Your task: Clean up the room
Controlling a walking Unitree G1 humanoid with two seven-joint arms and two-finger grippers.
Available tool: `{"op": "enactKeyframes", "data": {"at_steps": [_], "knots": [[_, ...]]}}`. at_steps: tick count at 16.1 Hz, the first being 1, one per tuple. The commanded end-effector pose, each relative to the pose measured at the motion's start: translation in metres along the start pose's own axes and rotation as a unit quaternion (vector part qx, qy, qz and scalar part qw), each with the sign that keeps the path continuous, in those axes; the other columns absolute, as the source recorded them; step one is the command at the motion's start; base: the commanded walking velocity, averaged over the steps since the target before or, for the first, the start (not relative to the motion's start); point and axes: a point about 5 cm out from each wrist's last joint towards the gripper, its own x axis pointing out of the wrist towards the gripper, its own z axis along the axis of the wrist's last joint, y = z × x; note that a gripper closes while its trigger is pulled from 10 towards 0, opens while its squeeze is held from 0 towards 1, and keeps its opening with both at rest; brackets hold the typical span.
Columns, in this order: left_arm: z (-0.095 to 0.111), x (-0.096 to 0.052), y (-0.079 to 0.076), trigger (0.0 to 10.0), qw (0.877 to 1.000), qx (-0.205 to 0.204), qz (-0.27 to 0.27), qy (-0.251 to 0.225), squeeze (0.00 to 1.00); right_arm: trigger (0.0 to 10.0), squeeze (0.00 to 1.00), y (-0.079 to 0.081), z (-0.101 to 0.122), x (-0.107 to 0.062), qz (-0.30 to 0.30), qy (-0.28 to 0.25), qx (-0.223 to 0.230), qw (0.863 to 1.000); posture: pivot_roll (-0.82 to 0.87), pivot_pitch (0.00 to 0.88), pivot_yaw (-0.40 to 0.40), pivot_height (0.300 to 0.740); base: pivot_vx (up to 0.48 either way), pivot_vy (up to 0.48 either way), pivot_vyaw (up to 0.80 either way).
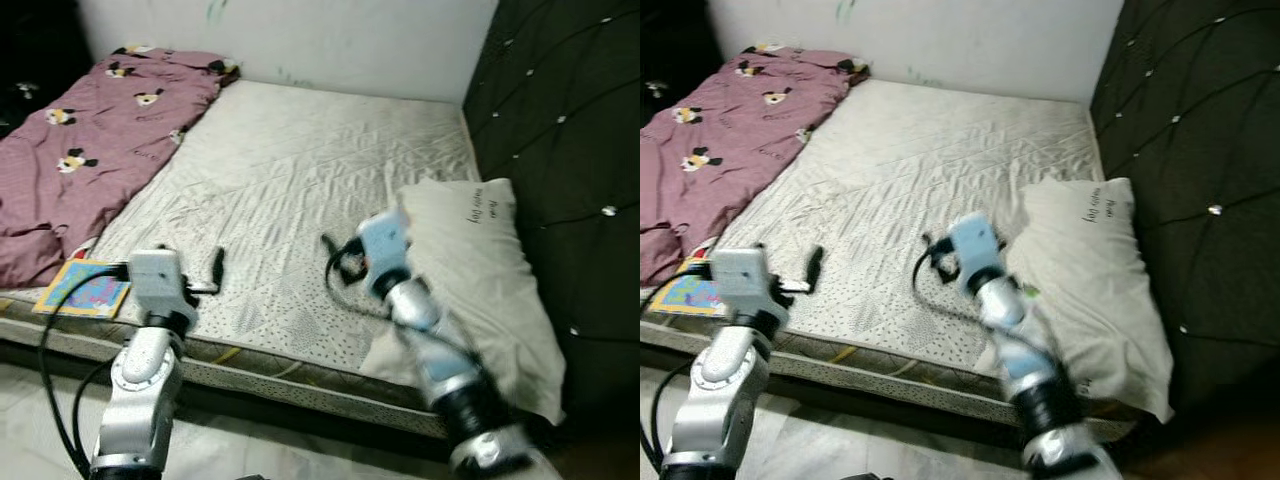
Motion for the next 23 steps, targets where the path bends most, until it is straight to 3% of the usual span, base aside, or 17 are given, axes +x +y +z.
{"op": "enactKeyframes", "data": {"at_steps": [1,3,4,6,7,8,9,10,11,12,15,17,18,23], "knots": [[-0.012,-0.004,-0.004,10.0,0.999,0.012,-0.033,0.030,0.00,10.0,0.00,0.007,-0.001,-0.001,0.018,-0.003,0.009,1.000,0.05,0.021,0.040,0.740,0.000,0.000,0.00],[-0.028,-0.007,-0.014,10.0,0.993,0.031,-0.101,0.044,0.00,10.0,0.00,0.021,-0.012,-0.004,0.042,-0.005,0.026,0.999,0.05,0.000,0.020,0.740,0.000,0.000,0.00],[-0.031,-0.006,-0.015,10.0,0.992,0.044,-0.106,0.045,0.00,10.0,0.00,0.024,-0.004,-0.002,0.055,-0.026,0.039,0.997,0.04,0.000,0.017,0.740,0.000,0.000,0.00],[-0.028,0.001,-0.020,10.0,0.995,0.044,-0.087,0.034,0.00,10.0,0.00,0.012,0.017,0.001,0.029,-0.071,0.027,0.997,0.03,0.000,-0.009,0.740,0.000,0.000,0.00],[-0.022,0.003,-0.028,10.0,0.997,0.029,-0.075,0.018,0.00,10.0,0.00,-0.004,0.022,0.001,-0.011,-0.073,0.052,0.996,0.02,0.000,-0.013,0.740,0.000,0.000,0.00],[-0.025,0.003,-0.031,10.0,0.998,0.024,-0.062,0.010,0.00,10.0,0.00,-0.015,0.016,-0.003,-0.044,-0.069,0.072,0.994,0.00,0.000,-0.007,0.740,0.000,0.000,0.00],[-0.033,0.001,-0.026,10.0,0.999,0.025,-0.011,0.016,0.00,10.0,0.00,-0.034,0.003,-0.013,-0.108,-0.056,0.062,0.991,-0.01,0.000,-0.002,0.740,0.000,0.000,0.00],[-0.032,0.001,-0.021,10.0,0.999,-0.010,0.026,0.018,0.00,10.0,0.00,-0.045,0.005,-0.020,-0.143,-0.066,0.087,0.984,-0.02,0.000,0.009,0.740,0.000,0.000,0.00],[-0.031,0.000,-0.018,10.0,0.999,-0.025,0.035,0.016,0.00,10.0,0.00,-0.048,0.009,-0.025,-0.146,-0.081,0.083,0.983,-0.03,0.000,0.026,0.740,0.000,0.000,0.00],[-0.034,0.001,-0.015,10.0,0.999,-0.022,0.037,0.019,0.00,10.0,0.00,-0.048,0.004,-0.031,-0.145,-0.077,0.055,0.985,-0.04,0.000,0.048,0.740,0.000,0.000,0.00],[-0.025,0.014,-0.018,10.0,1.000,-0.009,-0.003,0.010,0.00,10.0,0.00,-0.050,0.002,-0.031,-0.162,-0.075,0.060,0.982,-0.05,0.000,0.093,0.740,0.000,0.000,0.00],[-0.020,0.022,-0.019,10.0,1.000,-0.009,0.000,0.004,0.00,10.0,0.00,-0.049,0.003,-0.030,-0.173,-0.072,0.074,0.980,-0.05,0.000,0.101,0.740,0.000,0.000,0.00],[-0.020,0.022,-0.020,10.0,1.000,-0.011,0.005,0.002,0.00,10.0,0.00,-0.046,0.003,-0.031,-0.162,-0.068,0.061,0.983,-0.05,0.000,0.094,0.740,0.000,0.000,0.00],[-0.032,-0.004,-0.016,10.0,0.998,-0.022,0.059,0.013,0.00,10.0,0.00,-0.031,-0.003,-0.026,-0.083,-0.044,0.010,0.996,0.03,0.000,-0.052,0.740,0.000,0.000,0.00]]}}
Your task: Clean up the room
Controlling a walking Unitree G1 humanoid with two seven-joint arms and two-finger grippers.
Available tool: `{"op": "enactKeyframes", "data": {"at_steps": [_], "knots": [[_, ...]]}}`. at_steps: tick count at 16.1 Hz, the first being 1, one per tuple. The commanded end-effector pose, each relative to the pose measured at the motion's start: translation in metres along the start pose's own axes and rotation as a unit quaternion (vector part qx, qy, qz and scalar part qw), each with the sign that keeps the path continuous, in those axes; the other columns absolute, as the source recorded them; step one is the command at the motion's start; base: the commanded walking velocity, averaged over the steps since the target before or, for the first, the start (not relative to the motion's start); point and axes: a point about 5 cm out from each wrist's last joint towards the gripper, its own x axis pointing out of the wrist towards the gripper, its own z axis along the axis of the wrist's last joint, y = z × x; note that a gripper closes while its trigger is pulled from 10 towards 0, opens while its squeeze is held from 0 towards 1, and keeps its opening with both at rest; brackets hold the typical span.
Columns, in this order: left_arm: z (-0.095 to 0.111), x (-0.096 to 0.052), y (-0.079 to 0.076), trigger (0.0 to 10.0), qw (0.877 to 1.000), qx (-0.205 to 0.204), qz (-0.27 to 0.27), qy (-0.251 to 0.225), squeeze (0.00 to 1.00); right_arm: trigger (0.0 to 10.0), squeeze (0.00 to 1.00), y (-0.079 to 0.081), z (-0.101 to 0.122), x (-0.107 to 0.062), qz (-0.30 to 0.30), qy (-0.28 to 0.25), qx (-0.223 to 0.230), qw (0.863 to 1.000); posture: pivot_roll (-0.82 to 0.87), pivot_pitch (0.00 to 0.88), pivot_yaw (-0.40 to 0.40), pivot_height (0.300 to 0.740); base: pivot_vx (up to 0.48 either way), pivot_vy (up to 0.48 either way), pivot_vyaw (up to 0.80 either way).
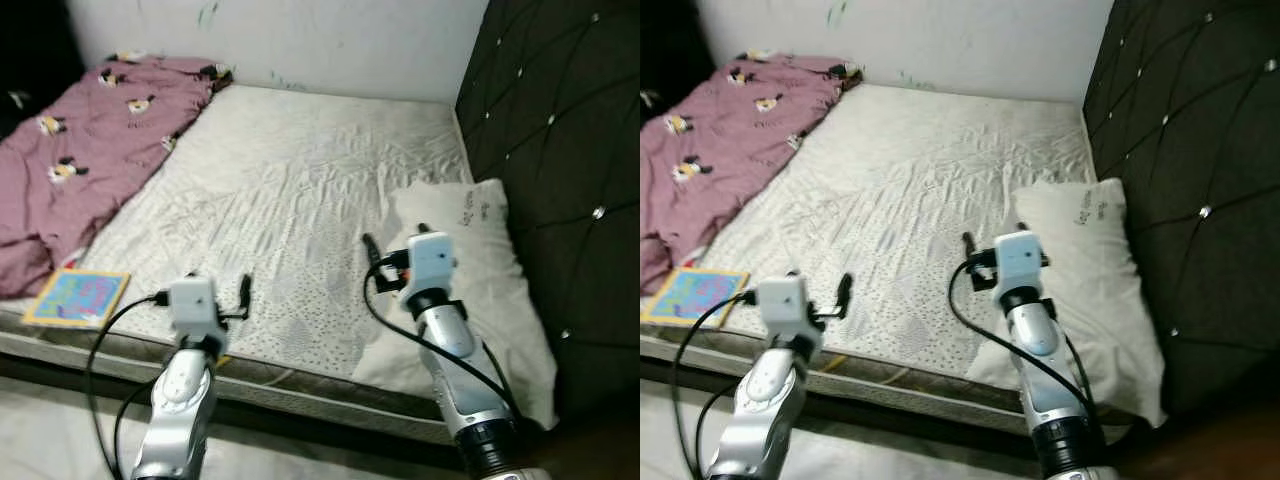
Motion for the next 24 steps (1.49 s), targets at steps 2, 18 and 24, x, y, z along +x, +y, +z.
{"op": "enactKeyframes", "data": {"at_steps": [2,18,24], "knots": [[-0.001,-0.008,0.008,10.0,1.000,-0.002,0.031,-0.001,0.00,10.0,0.00,0.006,0.001,0.005,0.024,0.010,-0.011,1.000,0.06,0.000,-0.086,0.740,0.000,0.000,0.00],[0.009,-0.010,-0.004,10.0,0.999,-0.045,-0.025,0.002,0.00,10.0,0.00,0.001,-0.008,-0.012,-0.015,0.044,0.014,0.999,0.03,0.043,-0.043,0.740,0.000,0.000,-0.39],[0.008,-0.010,-0.006,10.0,0.998,-0.048,-0.028,0.005,0.00,10.0,0.00,0.003,-0.007,-0.007,-0.012,0.046,0.014,0.999,0.03,0.041,-0.043,0.740,0.000,0.000,0.00]]}}
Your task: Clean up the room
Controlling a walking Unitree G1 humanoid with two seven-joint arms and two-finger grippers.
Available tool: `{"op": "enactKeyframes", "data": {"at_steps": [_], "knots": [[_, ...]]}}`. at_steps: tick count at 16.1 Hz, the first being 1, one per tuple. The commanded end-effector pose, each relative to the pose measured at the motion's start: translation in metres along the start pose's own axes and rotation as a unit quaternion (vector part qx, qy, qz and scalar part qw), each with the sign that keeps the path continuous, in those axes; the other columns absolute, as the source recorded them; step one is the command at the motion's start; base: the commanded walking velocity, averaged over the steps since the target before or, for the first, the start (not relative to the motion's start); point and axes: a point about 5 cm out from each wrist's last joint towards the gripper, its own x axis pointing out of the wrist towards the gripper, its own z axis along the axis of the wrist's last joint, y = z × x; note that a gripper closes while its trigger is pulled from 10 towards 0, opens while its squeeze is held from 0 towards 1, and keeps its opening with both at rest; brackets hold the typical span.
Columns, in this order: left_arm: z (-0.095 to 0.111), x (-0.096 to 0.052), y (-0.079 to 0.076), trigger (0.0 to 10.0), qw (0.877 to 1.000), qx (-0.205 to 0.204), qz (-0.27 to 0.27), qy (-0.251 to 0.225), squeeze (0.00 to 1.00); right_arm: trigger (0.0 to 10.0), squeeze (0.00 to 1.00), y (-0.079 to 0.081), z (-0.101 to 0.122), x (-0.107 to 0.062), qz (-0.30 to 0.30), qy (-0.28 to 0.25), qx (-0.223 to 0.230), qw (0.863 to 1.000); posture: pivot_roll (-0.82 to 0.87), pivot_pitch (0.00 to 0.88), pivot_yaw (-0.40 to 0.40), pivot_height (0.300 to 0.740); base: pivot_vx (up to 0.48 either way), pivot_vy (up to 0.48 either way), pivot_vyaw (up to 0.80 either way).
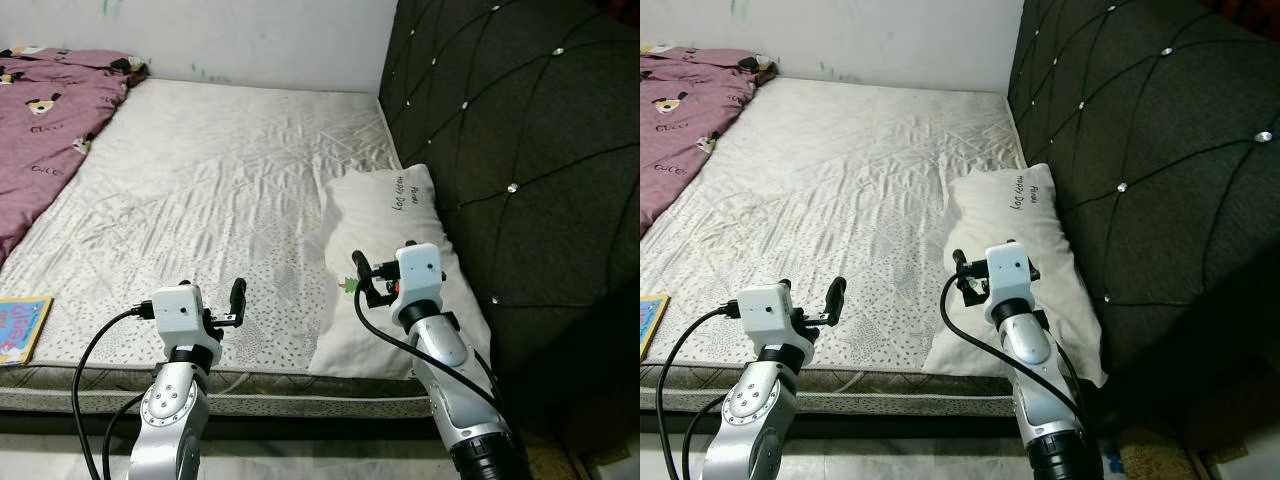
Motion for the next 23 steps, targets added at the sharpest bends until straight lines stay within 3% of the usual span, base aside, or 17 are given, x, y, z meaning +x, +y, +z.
{"op": "enactKeyframes", "data": {"at_steps": [1,4,17,23], "knots": [[0.0015,0.0008,-0.0015,10.0,1.000,0.000,-0.006,0.001,0.00,10.0,0.00,-0.0014,0.0009,0.0019,-0.002,0.002,-0.004,1.000,0.03,0.041,-0.043,0.740,0.000,0.000,0.00],[0.0013,0.0014,-0.0022,10.0,1.000,0.000,-0.008,0.002,0.00,10.0,0.00,-0.0018,0.0008,0.0019,-0.004,0.002,-0.005,1.000,0.03,0.039,-0.041,0.740,0.000,0.000,0.00],[0.0021,0.0021,-0.0081,10.0,1.000,-0.003,-0.021,0.003,0.00,10.0,0.00,-0.0033,-0.0050,0.0010,-0.014,0.014,-0.005,1.000,0.03,0.041,-0.037,0.740,0.285,0.000,0.00],[0.0034,0.0021,-0.0045,10.0,1.000,0.005,0.002,-0.004,0.00,10.0,0.00,-0.0032,-0.0033,0.0052,-0.014,0.013,-0.009,1.000,0.04,0.036,-0.037,0.740,0.176,0.000,0.00]]}}
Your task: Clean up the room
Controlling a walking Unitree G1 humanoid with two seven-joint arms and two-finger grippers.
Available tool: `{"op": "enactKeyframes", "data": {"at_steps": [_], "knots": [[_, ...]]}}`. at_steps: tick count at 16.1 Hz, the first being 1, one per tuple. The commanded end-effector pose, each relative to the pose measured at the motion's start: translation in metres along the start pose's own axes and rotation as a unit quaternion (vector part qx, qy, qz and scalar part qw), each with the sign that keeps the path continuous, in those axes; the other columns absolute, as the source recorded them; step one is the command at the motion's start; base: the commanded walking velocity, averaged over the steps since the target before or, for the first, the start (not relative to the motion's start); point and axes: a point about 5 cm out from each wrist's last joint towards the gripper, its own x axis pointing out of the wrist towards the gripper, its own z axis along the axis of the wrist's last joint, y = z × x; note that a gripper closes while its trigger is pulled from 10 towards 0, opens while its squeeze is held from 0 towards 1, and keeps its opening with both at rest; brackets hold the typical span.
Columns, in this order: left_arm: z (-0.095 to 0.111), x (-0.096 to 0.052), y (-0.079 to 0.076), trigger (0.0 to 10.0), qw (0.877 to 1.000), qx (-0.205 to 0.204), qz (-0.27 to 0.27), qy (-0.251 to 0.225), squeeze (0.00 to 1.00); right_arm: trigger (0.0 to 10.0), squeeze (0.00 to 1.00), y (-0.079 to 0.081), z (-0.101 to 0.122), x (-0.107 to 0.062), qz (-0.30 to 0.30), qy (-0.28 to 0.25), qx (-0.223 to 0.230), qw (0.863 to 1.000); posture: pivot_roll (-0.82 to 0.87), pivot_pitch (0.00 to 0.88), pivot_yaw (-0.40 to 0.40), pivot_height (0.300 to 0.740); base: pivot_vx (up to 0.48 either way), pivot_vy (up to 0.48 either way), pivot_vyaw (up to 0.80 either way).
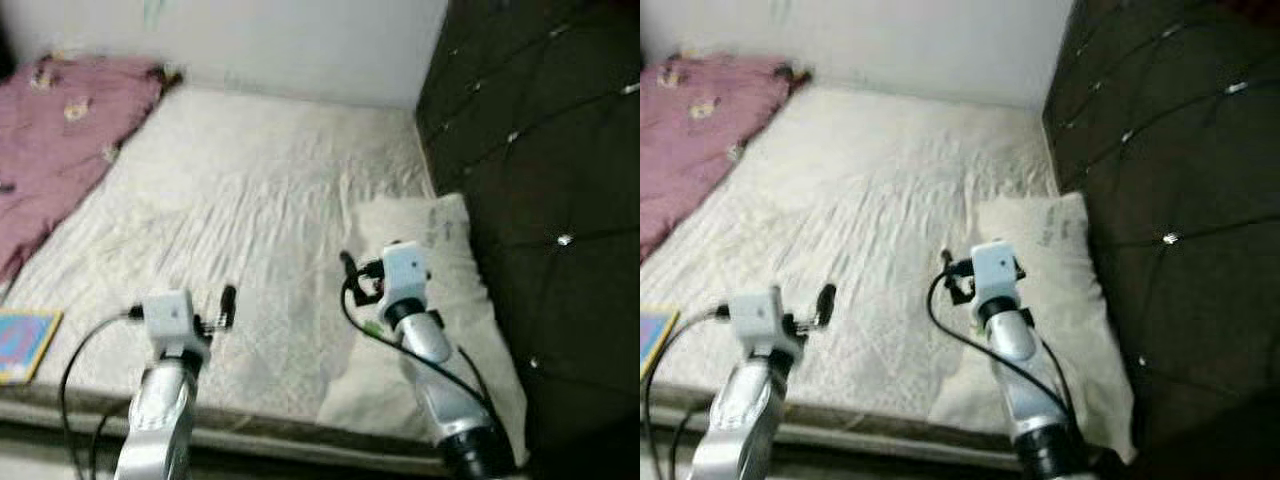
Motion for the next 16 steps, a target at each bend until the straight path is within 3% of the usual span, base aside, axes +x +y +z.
{"op": "enactKeyframes", "data": {"at_steps": [1,6,16], "knots": [[-0.004,-0.002,-0.006,10.0,1.000,-0.002,-0.001,0.008,0.00,10.0,0.00,-0.010,-0.004,-0.001,-0.017,0.010,-0.003,1.000,0.04,0.036,-0.037,0.740,0.000,0.000,0.00],[-0.005,-0.001,-0.007,10.0,1.000,-0.011,-0.004,0.015,0.00,10.0,0.00,-0.009,-0.003,0.002,-0.014,0.009,-0.003,1.000,0.04,0.029,-0.039,0.740,0.000,0.120,0.00],[-0.008,0.002,-0.012,10.0,1.000,-0.022,-0.003,0.020,0.00,10.0,0.00,-0.003,-0.003,0.010,0.000,0.009,-0.006,1.000,0.04,0.026,-0.045,0.740,0.000,0.480,-0.59]]}}
